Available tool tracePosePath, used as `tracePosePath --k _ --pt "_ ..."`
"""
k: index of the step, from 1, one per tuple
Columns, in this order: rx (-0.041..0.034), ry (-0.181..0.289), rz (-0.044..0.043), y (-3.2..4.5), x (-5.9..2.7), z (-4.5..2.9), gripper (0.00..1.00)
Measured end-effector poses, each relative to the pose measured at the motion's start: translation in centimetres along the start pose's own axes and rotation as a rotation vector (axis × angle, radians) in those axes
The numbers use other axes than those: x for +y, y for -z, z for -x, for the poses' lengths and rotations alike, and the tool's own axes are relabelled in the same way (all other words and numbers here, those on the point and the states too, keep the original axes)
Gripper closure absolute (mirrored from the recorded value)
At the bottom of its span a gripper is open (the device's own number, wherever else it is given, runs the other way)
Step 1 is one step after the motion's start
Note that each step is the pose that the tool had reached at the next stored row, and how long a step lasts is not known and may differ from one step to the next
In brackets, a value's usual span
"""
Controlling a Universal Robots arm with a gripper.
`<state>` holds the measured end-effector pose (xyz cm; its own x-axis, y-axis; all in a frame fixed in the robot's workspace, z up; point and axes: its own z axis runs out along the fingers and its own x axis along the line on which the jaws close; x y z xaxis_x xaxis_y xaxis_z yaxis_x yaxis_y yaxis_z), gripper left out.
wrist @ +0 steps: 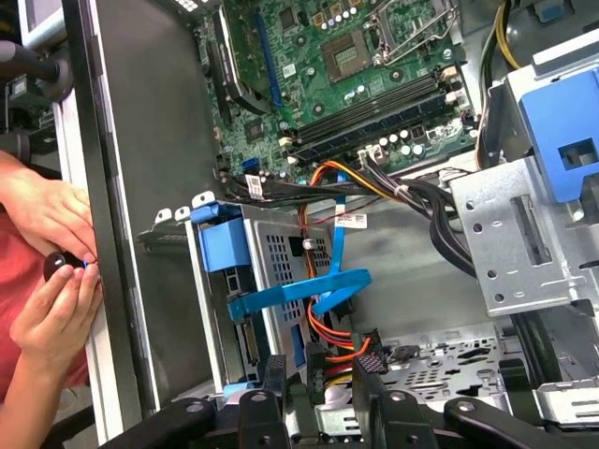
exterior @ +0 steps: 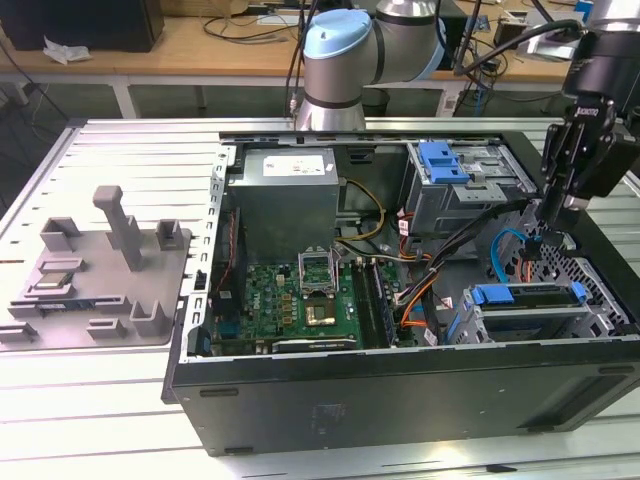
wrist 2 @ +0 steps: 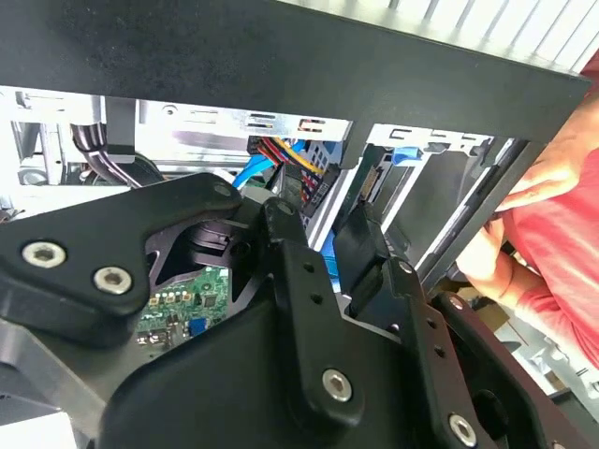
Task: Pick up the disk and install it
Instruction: 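Insert the first disk wire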
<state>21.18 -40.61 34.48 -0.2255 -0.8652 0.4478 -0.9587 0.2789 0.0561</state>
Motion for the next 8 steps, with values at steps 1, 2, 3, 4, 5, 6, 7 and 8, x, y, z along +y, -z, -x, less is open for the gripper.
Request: tracePosePath --k 1,2,3,4,5,6,7,8 --pt "0.0002 0.000 -0.0002 -0.04 0.00 0.03 0.59" --pt "0.0003 0.001 -0.0003 -0.09 0.00 0.04 0.59" --pt "0.0003 0.001 -0.0003 -0.12 0.02 0.05 0.59" --pt "0.0004 0.001 -0.0003 -0.15 0.03 0.06 0.59" --pt "0.0004 0.001 -0.0003 -0.17 0.03 0.07 0.59" --pt "0.0005 0.001 0.0000 -0.18 0.03 0.08 0.59" --pt "0.0009 0.002 0.0005 -0.19 0.03 0.08 0.59" --pt "0.0014 0.002 0.0008 -0.20 0.03 0.08 0.59"
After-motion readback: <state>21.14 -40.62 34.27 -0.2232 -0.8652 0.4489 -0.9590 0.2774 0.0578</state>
